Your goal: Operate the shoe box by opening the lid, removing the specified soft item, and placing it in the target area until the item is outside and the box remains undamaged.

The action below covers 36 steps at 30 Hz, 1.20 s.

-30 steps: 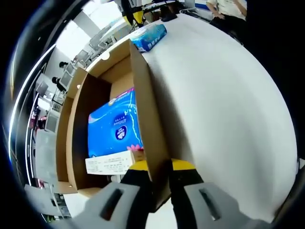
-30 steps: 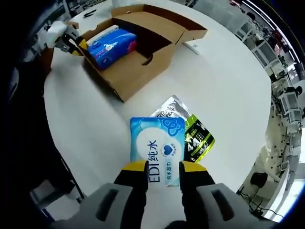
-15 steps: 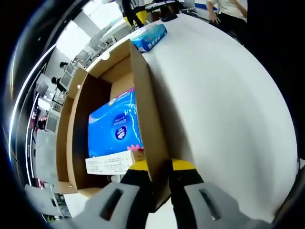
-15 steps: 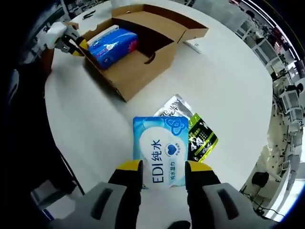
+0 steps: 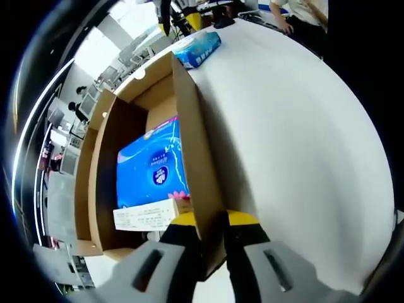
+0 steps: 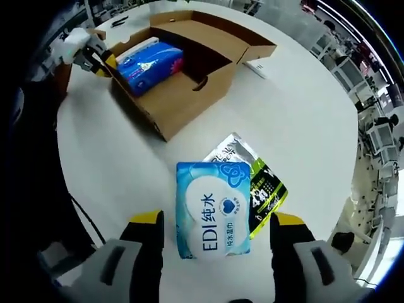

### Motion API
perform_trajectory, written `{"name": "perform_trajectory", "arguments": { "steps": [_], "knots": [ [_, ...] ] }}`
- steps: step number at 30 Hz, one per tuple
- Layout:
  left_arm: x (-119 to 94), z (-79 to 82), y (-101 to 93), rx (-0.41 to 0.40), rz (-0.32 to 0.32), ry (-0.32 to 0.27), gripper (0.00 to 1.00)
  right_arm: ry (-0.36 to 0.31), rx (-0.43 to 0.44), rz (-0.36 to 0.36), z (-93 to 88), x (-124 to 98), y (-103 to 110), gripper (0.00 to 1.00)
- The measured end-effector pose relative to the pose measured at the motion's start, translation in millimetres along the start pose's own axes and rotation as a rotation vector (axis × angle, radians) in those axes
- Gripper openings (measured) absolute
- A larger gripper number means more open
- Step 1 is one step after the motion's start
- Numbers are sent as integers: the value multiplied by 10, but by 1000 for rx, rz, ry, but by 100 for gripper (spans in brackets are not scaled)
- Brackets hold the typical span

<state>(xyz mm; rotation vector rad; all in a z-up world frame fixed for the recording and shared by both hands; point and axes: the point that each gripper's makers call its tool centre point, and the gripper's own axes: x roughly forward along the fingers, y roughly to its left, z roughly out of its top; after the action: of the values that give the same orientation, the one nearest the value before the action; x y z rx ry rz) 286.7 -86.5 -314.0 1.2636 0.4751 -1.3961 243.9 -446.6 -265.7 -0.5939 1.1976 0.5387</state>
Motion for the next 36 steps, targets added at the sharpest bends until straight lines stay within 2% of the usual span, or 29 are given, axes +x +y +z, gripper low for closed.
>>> {"name": "perform_trajectory", "arguments": {
  "steps": [5,10,17,19,22,26,29,31,36],
  "knots": [
    [-2,-1,-1,0,1,2,12,4,-26,-21,-30,66,-6,87],
    [-4,-1,-3,2,1,2,12,-4,-26,3,-43,245,42,90],
    [-2,-4,-2,2,2,5,12,31,-34,13,-70,446,58,89],
    [-2,-4,-3,3,3,5,12,35,-60,11,-55,490,59,88],
    [-1,-6,-4,4,3,7,12,50,-65,22,-57,575,122,87],
    [0,-10,-2,9,5,10,12,84,-76,26,-139,669,138,86],
    [-1,-11,-2,9,6,11,12,105,-129,14,-205,707,83,82],
    [-2,-11,-2,8,6,11,12,110,-75,28,-223,715,88,83],
    [-3,-13,-3,9,6,13,12,110,-86,36,-219,716,103,80]
  ]
}}
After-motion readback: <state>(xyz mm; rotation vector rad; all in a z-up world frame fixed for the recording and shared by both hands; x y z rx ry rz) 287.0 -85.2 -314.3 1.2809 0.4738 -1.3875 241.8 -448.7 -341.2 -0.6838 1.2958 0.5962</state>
